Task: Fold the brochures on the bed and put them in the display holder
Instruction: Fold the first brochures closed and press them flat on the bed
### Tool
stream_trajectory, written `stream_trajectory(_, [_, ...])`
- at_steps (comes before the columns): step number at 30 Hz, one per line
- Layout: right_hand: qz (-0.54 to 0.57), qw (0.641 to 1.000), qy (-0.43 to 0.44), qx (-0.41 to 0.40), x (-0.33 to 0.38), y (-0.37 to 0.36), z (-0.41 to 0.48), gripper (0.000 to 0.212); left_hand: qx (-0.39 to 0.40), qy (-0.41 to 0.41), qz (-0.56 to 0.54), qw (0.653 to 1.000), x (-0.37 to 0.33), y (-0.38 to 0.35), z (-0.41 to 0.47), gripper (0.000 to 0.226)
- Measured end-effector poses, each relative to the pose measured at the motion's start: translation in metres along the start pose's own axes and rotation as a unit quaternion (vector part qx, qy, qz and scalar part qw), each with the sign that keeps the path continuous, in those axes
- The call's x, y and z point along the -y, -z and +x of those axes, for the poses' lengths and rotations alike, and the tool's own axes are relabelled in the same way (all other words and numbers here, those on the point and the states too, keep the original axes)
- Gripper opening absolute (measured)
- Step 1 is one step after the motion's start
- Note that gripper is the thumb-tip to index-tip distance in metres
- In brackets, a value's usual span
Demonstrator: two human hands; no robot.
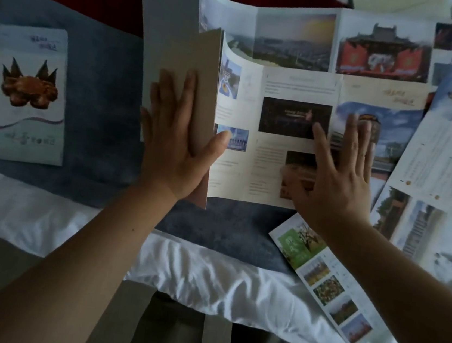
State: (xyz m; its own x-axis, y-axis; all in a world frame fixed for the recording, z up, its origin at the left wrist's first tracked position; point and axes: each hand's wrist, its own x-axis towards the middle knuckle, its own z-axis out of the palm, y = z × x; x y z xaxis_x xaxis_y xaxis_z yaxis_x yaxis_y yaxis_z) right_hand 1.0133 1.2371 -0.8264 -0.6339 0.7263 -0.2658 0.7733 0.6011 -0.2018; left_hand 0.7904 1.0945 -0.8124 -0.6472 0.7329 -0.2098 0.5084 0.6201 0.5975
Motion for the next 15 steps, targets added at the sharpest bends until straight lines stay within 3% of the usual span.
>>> stream_trajectory(6, [-0.022,0.998,0.010,0.059,-0.037,0.008,-0.020,0.077,-0.026,-0.017,-0.006,1.000,-0.030,-0.007,-0.009,0.100])
stream_trajectory(12, [0.003,0.997,0.032,0.064,-0.050,0.009,-0.029,0.074,-0.062,-0.016,-0.062,0.996,-0.053,-0.007,-0.020,0.109])
stream_trajectory(15, [0.015,0.998,0.038,0.057,-0.052,0.007,-0.029,0.073,-0.088,-0.026,-0.019,0.996,-0.063,0.000,-0.024,0.107])
